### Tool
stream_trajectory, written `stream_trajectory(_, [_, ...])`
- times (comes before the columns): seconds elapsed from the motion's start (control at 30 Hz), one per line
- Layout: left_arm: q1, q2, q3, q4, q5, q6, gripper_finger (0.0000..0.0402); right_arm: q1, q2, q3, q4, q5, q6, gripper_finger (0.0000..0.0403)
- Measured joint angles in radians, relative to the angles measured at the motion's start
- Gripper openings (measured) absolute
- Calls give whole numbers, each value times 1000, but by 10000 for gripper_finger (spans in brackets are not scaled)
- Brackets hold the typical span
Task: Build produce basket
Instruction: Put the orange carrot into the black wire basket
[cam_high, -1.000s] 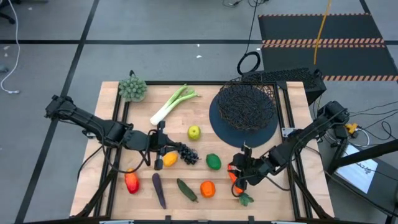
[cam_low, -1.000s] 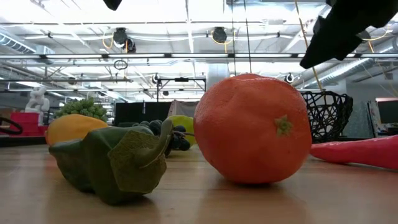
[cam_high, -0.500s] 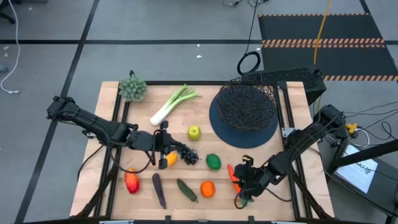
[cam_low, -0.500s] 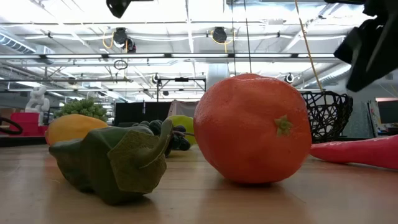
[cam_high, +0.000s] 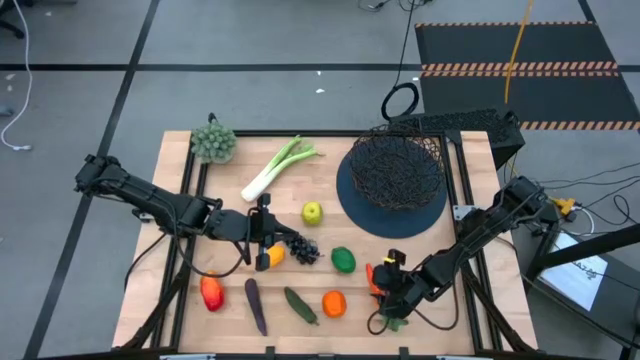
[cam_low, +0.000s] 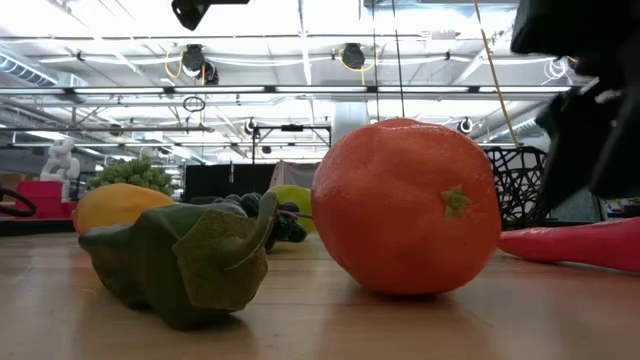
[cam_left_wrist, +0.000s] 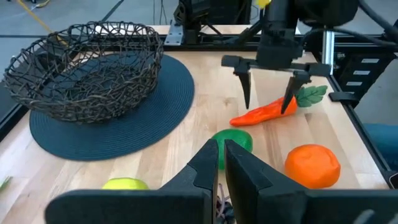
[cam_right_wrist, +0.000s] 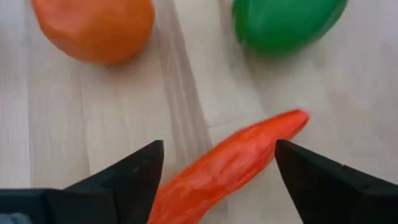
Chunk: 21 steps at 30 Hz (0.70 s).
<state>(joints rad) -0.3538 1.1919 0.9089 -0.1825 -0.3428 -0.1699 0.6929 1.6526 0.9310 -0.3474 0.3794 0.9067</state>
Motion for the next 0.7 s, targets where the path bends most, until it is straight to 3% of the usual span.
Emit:
stream_trajectory(0.17, [0, 0, 0, 0, 0, 1, 31, -24, 45, 0, 0, -69, 76, 312])
stream_trajectory(0.33, [0, 0, 0, 0, 0, 1, 31, -45, 67, 0, -2, -117, 102, 286])
stream_trajectory(0.7, [0, 0, 0, 10, 0, 2, 31, -45, 58, 0, -75, -134, 76, 145])
